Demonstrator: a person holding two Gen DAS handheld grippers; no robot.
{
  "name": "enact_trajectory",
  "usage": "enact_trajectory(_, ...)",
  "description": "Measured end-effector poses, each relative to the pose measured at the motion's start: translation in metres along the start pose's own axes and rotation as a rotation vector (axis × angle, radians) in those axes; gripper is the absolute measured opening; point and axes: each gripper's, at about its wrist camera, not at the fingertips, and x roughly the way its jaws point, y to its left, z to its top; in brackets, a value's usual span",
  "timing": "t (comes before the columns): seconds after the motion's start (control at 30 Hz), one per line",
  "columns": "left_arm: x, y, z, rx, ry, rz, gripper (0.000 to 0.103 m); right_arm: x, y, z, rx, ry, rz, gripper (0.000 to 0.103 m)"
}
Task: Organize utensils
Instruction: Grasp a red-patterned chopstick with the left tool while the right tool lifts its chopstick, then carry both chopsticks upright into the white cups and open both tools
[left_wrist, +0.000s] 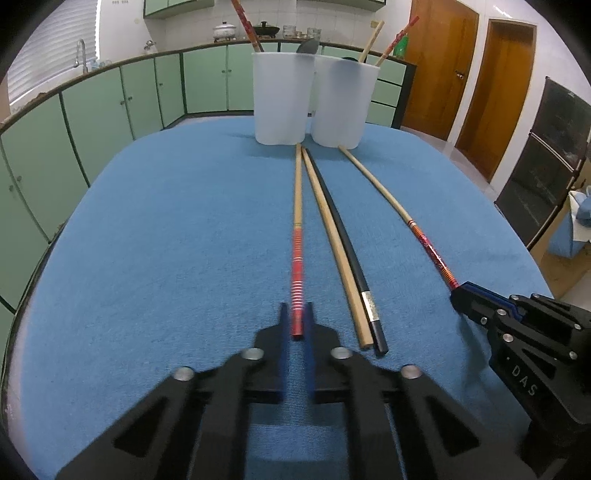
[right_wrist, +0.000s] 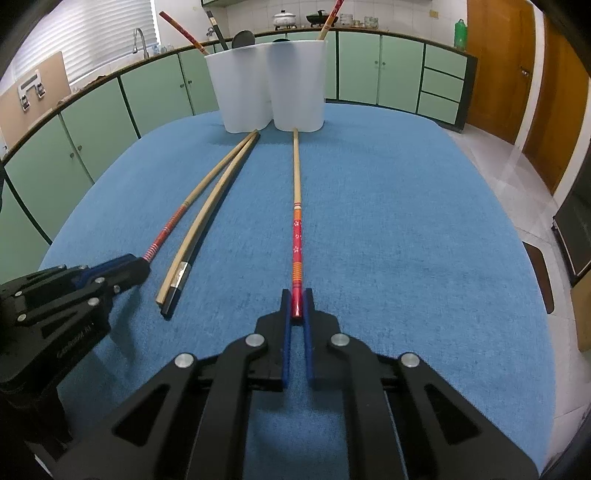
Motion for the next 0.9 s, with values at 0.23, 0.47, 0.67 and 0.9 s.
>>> enact_trajectory(0.23, -0.013, 0.001, 0.002, -0.007, -0.046, -0.008, 0.005, -0.017, 0.003, 0.003, -0.021, -0.049, -0.007, 0.005)
enact_trajectory(0.47, -0.051, -0.001, 0.018, 0.003, -0.162, 0.007, 0.005, -0.046, 0.006, 0.019, -0.026, -0.119, 0.009, 0.005)
enact_trajectory(0.67, -0.087, -0.001, 0.038, -0.009, -0.272, 0.000, 0.005, -0.075, 0.009, 0.036, -0.037, -0.194, 0.021, 0.005)
enact_trajectory(0.9, -0.122, 0.002, 0.062, -0.015, -0.385, -0.017, 0.005, -0.106, 0.010, 0.063, -0.044, -0.283, 0.056, 0.005)
